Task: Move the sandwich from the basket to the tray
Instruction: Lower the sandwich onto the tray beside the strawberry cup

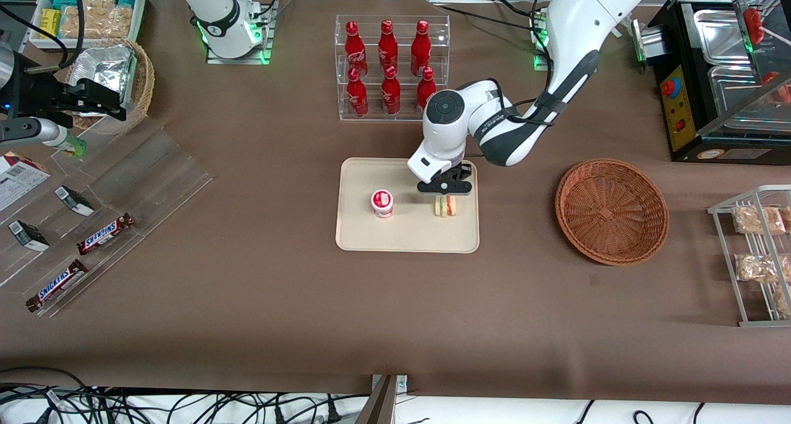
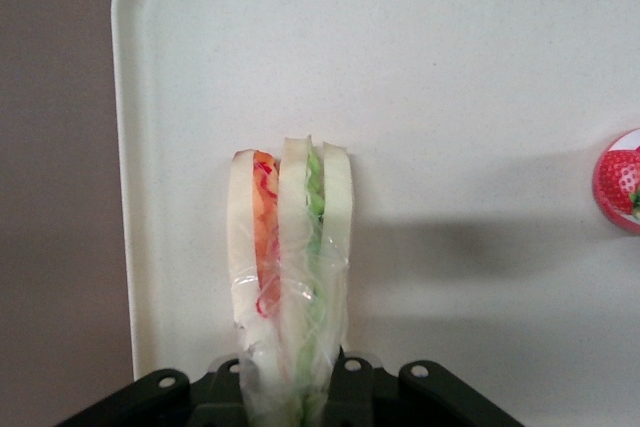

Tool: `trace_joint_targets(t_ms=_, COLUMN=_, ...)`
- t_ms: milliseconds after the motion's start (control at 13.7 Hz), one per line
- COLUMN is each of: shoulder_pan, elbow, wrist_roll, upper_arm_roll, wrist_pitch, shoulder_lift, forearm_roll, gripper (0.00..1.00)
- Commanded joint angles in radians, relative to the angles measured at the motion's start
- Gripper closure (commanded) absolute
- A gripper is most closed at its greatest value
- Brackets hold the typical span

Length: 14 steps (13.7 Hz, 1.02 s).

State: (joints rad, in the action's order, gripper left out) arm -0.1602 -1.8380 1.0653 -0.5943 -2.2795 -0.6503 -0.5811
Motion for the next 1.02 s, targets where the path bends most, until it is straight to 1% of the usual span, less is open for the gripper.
trace_joint_targets(t_ms=0, shoulder_pan=-0.018, elbow=0.037, wrist_roll=0.035, upper_arm_roll=0.007, wrist_pitch=0.001, shoulder_lift=-0.028, forearm_roll=-0.031, gripper=1.00)
trace_joint_targets(t_ms=73, shoulder_pan=-0.019, elbow=0.040, wrist_roll=0.038, upper_arm_roll=0.007, wrist_pitch=0.001, shoulder_lift=-0.032, forearm_roll=-0.031, gripper=1.00)
trace_joint_targets(t_ms=146, shoulder_pan=-0.019, elbow=0.040, wrist_roll=0.039, upper_arm_roll=0.007, wrist_pitch=0.001, shoulder_lift=-0.032, forearm_roll=-0.031, gripper=0.94)
trace_joint_targets(t_ms=220, shoulder_pan=-0.019, elbow=0.040, wrist_roll=0.044, upper_arm_roll=0.007, wrist_pitch=0.001, shoulder_lift=-0.032, forearm_roll=-0.031, gripper=0.79)
trace_joint_targets(t_ms=293, shoulder_pan=-0.021, elbow=0.040, wrist_roll=0.057, upper_arm_roll=0.007, wrist_pitch=0.001, shoulder_lift=-0.032, forearm_roll=-0.031, gripper=0.59)
trace_joint_targets(t_ms=366, shoulder_pan=-0.025, elbow=0.040, wrist_roll=0.070, upper_arm_roll=0.008, wrist_pitch=0.001, shoulder_lift=-0.032, forearm_roll=-0.034, gripper=0.27)
trace_joint_targets(t_ms=439, shoulder_pan=-0.025, elbow=0.040, wrist_roll=0.073, upper_arm_roll=0.007, wrist_pitch=0.001, shoulder_lift=-0.032, forearm_roll=-0.057, gripper=0.00)
trace_joint_targets(t_ms=512, shoulder_pan=-0.025, elbow=0.040, wrist_roll=0.082, upper_arm_roll=0.005, wrist_pitch=0.003, shoulder_lift=-0.029, forearm_roll=-0.074, gripper=0.00)
trace_joint_targets(t_ms=659, shoulder_pan=-0.021, elbow=0.043, wrist_roll=0.108, upper_arm_roll=0.001, wrist_pitch=0.012, shoulder_lift=-0.014, forearm_roll=-0.074, gripper=0.00)
trace_joint_targets(t_ms=805, shoulder_pan=-0.012, elbow=0.051, wrist_roll=0.148, upper_arm_roll=-0.001, wrist_pitch=0.038, shoulder_lift=0.043, forearm_roll=-0.056, gripper=0.00)
trace_joint_targets(t_ms=878, shoulder_pan=-0.004, elbow=0.077, wrist_roll=0.171, upper_arm_roll=-0.002, wrist_pitch=0.088, shoulder_lift=0.075, forearm_roll=-0.053, gripper=0.00)
trace_joint_targets(t_ms=951, shoulder_pan=0.005, elbow=0.109, wrist_roll=0.180, upper_arm_roll=-0.004, wrist_pitch=0.157, shoulder_lift=0.096, forearm_roll=-0.022, gripper=0.00)
